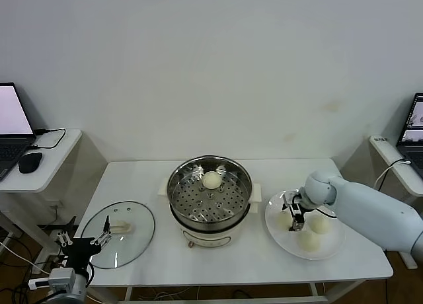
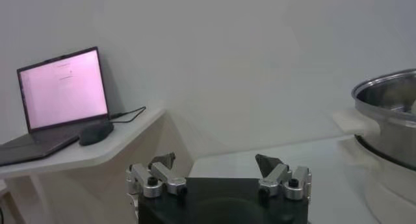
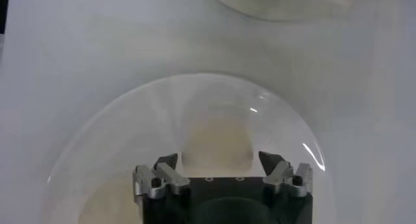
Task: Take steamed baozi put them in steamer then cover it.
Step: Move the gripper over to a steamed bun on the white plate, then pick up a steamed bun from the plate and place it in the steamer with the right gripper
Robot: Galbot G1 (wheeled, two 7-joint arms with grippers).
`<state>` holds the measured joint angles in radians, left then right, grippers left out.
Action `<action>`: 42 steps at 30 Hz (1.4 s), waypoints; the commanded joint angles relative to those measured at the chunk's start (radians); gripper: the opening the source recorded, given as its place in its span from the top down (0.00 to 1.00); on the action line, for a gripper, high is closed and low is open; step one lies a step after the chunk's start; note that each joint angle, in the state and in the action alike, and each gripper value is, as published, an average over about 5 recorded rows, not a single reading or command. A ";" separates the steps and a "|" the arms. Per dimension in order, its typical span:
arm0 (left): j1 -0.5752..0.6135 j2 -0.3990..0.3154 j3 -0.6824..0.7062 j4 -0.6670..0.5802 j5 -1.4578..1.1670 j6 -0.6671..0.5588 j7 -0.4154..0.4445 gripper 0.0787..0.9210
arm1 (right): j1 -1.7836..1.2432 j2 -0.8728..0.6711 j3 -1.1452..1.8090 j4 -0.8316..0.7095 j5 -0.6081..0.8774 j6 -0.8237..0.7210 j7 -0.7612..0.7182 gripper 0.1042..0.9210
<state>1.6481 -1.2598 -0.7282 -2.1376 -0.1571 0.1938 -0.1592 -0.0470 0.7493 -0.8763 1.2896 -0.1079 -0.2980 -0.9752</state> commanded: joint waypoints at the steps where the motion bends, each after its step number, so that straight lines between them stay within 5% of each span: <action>1: 0.000 0.000 0.001 -0.001 0.001 0.000 0.000 0.12 | -0.002 0.015 0.006 -0.012 -0.008 0.001 -0.003 0.30; 12: 0.000 0.002 -0.002 -0.011 0.001 0.000 -0.001 0.12 | 0.148 -0.078 -0.039 0.091 0.050 -0.009 -0.037 0.37; 22: -0.005 0.007 0.009 -0.027 0.000 0.002 0.000 0.12 | 0.607 -0.167 -0.274 0.238 0.295 -0.057 -0.065 0.36; 30: -0.007 0.023 0.008 -0.035 -0.006 0.003 0.000 0.12 | 0.845 0.015 -0.392 0.299 0.514 -0.153 0.003 0.35; 42: 0.007 0.019 -0.024 -0.039 -0.017 -0.001 0.000 0.12 | 0.678 0.422 -0.368 0.190 0.695 -0.341 0.181 0.35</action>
<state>1.6550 -1.2444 -0.7487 -2.1769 -0.1738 0.1935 -0.1592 0.6334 0.9152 -1.2049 1.5223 0.4342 -0.5188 -0.8981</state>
